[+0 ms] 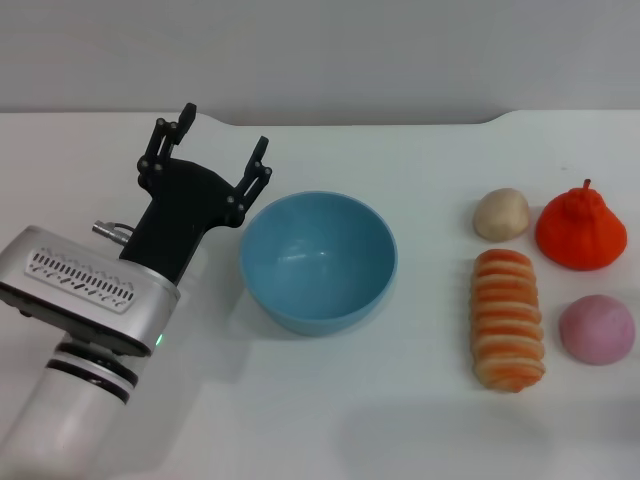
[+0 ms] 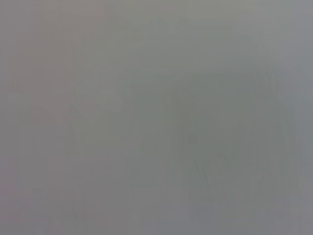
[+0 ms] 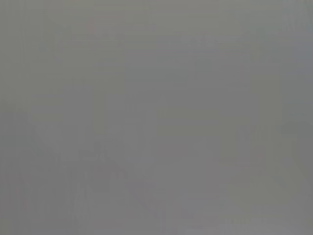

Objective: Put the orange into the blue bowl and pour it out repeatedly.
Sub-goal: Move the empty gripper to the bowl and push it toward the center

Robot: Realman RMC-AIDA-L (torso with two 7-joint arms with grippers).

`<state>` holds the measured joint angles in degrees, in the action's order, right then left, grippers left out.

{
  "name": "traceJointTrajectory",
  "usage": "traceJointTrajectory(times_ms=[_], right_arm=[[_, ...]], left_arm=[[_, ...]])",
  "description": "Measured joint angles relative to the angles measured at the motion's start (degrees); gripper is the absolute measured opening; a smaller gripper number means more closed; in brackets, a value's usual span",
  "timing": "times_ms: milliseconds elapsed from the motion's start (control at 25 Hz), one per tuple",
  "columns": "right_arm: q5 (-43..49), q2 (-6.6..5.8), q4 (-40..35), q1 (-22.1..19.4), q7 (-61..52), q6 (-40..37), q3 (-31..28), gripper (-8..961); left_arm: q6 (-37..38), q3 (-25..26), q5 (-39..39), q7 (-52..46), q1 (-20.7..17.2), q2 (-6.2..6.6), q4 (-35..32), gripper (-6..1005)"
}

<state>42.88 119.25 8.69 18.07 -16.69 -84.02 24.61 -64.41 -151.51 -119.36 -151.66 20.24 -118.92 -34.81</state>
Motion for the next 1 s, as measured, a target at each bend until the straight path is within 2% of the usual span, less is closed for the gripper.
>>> traceJointTrajectory(times_ms=[640, 720, 760, 880, 1000], right_arm=[[-0.35, -0.08, -0.16, 0.0, -0.08, 0.0, 0.0, 719], [-0.35, -0.07, -0.17, 0.06, -0.09, 0.0, 0.0, 719], [-0.35, -0.08, -0.22, 0.1, -0.1, 0.0, 0.0, 719], [-0.35, -0.08, -0.24, 0.04, -0.09, 0.01, 0.0, 719], [-0.35, -0.06, -0.25, -0.16, -0.09, 0.03, 0.0, 719]], left_arm=[[-0.2, -0.32, 0.01, -2.94, -0.14, -0.09, -0.24, 785], [0.07, -0.03, 0.32, -4.68, 0.24, -0.04, -1.57, 785], [1.39, 1.32, 0.58, -5.6, 0.14, 0.41, -4.51, 784], [2.73, 2.42, 0.54, -5.93, -0.09, 0.85, -6.8, 784], [8.08, 6.16, -0.26, -6.03, -0.52, 1.56, -11.95, 784]])
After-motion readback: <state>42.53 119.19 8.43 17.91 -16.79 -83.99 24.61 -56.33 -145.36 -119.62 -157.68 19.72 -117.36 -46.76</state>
